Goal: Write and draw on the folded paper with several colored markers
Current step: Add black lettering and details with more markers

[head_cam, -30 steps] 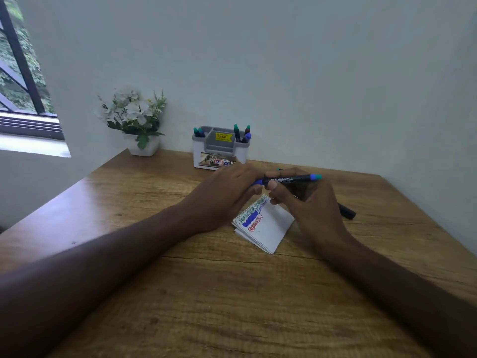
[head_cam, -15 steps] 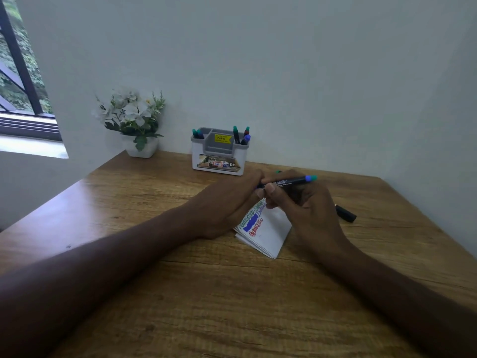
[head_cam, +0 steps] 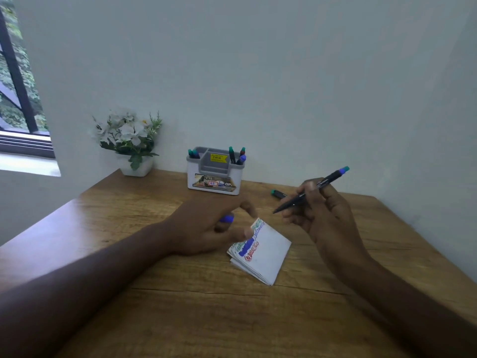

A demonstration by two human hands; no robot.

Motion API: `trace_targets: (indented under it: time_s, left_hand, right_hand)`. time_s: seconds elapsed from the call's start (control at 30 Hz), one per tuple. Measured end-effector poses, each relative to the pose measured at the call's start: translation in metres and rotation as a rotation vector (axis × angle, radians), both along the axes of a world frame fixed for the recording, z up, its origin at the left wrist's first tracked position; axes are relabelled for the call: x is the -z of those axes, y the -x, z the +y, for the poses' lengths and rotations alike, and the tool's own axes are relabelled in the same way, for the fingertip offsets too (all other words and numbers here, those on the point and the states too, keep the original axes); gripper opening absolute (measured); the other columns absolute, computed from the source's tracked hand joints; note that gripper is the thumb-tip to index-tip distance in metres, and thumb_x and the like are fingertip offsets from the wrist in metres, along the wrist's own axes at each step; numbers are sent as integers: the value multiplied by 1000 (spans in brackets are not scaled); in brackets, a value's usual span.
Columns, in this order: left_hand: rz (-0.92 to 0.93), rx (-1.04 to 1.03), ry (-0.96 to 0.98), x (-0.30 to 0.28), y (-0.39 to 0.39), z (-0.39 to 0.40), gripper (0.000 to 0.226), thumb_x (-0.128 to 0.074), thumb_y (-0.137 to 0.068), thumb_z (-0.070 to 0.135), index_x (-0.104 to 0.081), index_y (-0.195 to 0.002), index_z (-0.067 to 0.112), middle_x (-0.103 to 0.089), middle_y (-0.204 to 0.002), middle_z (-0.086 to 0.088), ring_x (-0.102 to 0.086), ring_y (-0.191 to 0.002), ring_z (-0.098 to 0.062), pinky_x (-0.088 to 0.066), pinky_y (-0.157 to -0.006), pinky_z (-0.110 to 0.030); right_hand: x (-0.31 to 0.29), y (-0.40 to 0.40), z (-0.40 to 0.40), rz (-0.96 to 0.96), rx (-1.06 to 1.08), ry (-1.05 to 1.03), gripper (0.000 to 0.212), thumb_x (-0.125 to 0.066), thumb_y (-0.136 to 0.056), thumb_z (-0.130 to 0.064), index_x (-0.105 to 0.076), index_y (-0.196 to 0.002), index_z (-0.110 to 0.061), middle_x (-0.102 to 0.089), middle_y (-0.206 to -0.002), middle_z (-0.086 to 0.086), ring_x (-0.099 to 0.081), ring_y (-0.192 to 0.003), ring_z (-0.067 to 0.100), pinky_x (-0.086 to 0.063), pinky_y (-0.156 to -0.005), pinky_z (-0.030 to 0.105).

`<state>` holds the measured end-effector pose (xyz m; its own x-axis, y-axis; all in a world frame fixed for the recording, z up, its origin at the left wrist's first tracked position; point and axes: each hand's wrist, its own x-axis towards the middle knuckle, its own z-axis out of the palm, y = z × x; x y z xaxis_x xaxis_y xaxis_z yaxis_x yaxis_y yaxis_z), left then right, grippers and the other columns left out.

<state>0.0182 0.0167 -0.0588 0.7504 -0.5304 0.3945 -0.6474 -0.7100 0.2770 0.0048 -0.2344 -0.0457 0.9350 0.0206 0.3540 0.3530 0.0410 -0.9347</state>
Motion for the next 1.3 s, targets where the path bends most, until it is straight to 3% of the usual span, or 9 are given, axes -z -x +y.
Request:
trace_targets:
  time_s: [0.17,0.3,0.5,0.73,0.8,0.87,0.97,1.13,1.3]
  left_hand:
    - [32,48,-172,-2,-4,0,66,-57,-83,80,-48,-142,54,-49,-76,54,-54,-77,16,-30,-56,-18]
    - [65,49,-203,-5,-4,0,65,-60,-83,78,-47,-143,56,-38,-84,66,-49,-83,23,-32,-59,-19]
    - [61,37,-216,-1,-9,4,60,-52,-81,88,-51,-136,63,-59,-67,15,-54,-71,-4,-35,-57,-29]
    - [58,51,-223,2,-14,6,63,-50,-82,87,-45,-140,63,-61,-71,16,-56,-76,-3,-41,-59,-30]
    - [57,63,-215,2,-13,6,62,-51,-83,86,-46,-140,63,-57,-63,13,-55,-72,-5,-37,-56,-28]
    - [53,65,-209,2,-13,6,61,-51,-83,87,-47,-139,63,-55,-61,11,-53,-69,-6,-35,-56,-27]
    - [53,61,-207,2,-13,6,61,-52,-82,86,-50,-138,61,-52,-59,13,-53,-69,-3,-32,-55,-24]
    - [42,62,-207,2,-13,6,59,-55,-83,84,-51,-137,61,-54,-61,16,-54,-71,-1,-32,-54,-24]
    - [56,71,-199,1,-12,4,59,-56,-84,81,-54,-138,57,-52,-76,47,-53,-70,4,-30,-55,-24]
  right_hand:
    - [5,-1,-3,119,-96,140,20,-74,-92,-14,-68,-111,-12,-81,-98,11,-80,-87,25,-64,-83,38]
    - [10,1,2,141,-117,385,10,-74,-93,-15,-78,-102,-17,-82,-93,1,-79,-86,16,-65,-87,38]
    - [13,-2,-3,111,-78,620,13,-76,-87,-8,-79,-84,-20,-81,-87,-9,-77,-83,10,-65,-81,28]
    - [19,-6,-3,82,-23,667,1,-80,-85,-27,-80,-85,-28,-80,-90,-11,-75,-84,5,-64,-75,27]
    - [21,-9,-3,97,-2,712,21,-81,-78,-44,-79,-93,-30,-79,-97,-12,-74,-91,5,-65,-80,29]
    - [21,-9,-3,105,-9,736,14,-80,-80,-43,-79,-91,-33,-79,-97,-15,-72,-92,0,-63,-78,22]
    - [18,-6,-2,85,-38,698,5,-78,-88,-28,-79,-84,-31,-79,-90,-13,-72,-85,1,-60,-70,18]
    - [18,-5,-1,88,-25,706,6,-77,-90,-28,-79,-86,-32,-79,-89,-15,-73,-85,1,-63,-75,23]
    - [16,-5,-1,82,-17,688,8,-76,-91,-26,-79,-83,-28,-80,-88,-13,-73,-82,4,-65,-74,28]
